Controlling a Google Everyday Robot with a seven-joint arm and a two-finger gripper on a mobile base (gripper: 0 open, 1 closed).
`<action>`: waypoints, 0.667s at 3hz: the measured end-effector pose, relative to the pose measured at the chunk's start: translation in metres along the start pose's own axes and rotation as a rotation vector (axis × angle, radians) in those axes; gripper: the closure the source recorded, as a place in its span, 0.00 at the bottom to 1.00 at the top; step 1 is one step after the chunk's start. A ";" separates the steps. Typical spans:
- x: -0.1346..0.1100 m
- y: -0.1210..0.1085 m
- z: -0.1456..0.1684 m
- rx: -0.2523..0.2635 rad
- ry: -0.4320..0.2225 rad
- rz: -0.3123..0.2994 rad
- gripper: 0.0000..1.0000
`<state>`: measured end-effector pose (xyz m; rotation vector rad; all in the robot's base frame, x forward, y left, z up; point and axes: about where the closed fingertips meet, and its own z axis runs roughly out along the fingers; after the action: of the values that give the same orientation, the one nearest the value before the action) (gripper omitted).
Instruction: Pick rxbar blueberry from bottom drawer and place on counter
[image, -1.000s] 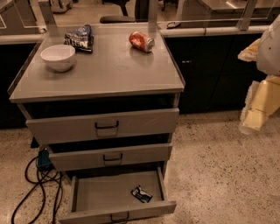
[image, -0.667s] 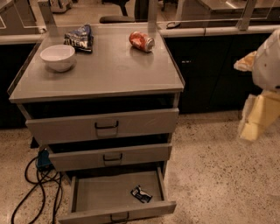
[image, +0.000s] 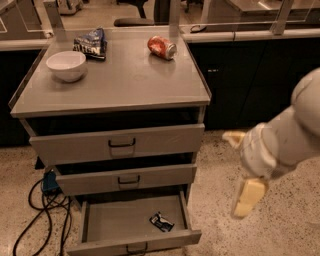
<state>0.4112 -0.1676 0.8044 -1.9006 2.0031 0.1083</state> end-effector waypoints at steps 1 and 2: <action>0.013 0.044 0.122 -0.128 -0.065 -0.019 0.00; 0.029 0.075 0.223 -0.193 -0.120 -0.035 0.00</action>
Offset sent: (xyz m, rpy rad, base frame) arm 0.0222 0.0804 -0.3705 0.2505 0.0447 0.0913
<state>0.3854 -0.1196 0.5734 -1.9922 1.9386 0.4107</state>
